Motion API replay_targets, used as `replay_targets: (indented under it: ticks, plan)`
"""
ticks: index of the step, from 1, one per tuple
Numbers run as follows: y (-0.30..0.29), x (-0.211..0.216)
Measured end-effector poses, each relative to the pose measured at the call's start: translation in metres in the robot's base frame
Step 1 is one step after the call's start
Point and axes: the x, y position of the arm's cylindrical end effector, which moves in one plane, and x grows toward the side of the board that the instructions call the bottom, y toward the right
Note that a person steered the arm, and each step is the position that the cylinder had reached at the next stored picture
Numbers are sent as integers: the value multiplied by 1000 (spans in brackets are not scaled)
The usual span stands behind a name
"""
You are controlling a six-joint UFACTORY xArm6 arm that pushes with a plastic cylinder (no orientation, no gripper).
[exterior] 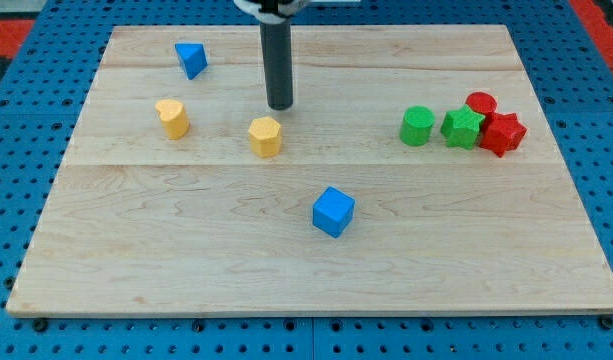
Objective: Move the yellow blocks diagonally to the blue cube
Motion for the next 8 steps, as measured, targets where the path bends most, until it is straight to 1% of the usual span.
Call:
replay_targets:
  ticks: [1, 2, 3, 4, 5, 6, 7, 8]
  plan:
    - [-87, -23]
    - [-178, -22]
    - [-162, 3]
    - [-106, 13]
    - [-117, 6]
    - [-181, 9]
    - [-173, 37]
    - [-93, 38]
